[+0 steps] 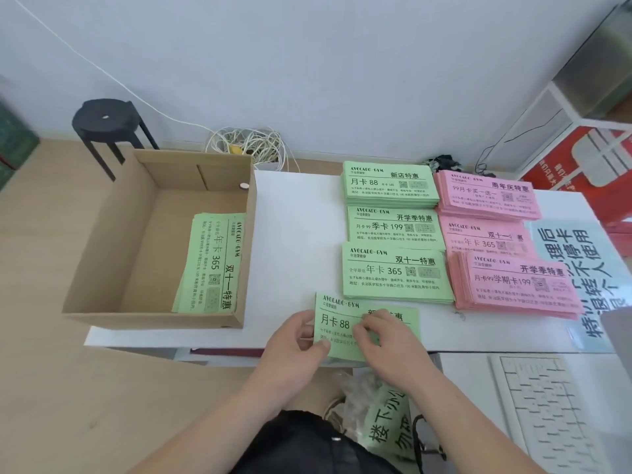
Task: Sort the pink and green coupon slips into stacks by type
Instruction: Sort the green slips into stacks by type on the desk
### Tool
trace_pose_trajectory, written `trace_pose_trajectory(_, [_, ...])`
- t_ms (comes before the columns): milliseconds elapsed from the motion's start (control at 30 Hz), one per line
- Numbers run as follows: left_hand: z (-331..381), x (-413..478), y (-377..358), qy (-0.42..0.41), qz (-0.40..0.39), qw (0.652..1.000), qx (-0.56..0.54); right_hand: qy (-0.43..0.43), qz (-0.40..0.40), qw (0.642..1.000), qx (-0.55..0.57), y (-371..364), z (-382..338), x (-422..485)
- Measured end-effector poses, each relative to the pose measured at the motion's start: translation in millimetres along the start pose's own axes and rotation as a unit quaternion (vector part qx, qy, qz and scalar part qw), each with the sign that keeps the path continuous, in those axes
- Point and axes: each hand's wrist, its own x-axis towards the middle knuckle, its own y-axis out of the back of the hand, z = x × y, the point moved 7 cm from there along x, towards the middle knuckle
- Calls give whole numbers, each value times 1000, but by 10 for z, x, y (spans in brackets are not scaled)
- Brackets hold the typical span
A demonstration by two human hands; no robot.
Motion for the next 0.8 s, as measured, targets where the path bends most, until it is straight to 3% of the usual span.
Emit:
trace_pose_trajectory(133, [96, 140, -10, 1, -10, 1000, 7, 7, -8, 1000, 9, 31, -34, -41])
trace_pose_trajectory(233, [207, 236, -36, -14, -34, 996, 79, -10, -18, 998, 62, 55, 34, -116])
trace_pose_trajectory(300, [241, 237, 7, -27, -39, 992, 113, -36, 58, 990, 124, 185, 151, -216])
trace_pose_trajectory(400, [327, 185, 140, -58, -45, 993, 97, -129, 185, 952, 207, 440, 397, -431])
trace_pose_trajectory(533, [471, 204, 255, -109, -29, 992, 58, -173, 144, 890, 396, 517, 414, -477])
trace_pose_trajectory(700, [477, 237, 143, -115, -11, 987, 116, -125, 192, 907, 355, 640, 439, -383])
trace_pose_trajectory(800, [362, 272, 56, -91, -16, 984, 155, -142, 160, 923, 319, 508, 523, -330])
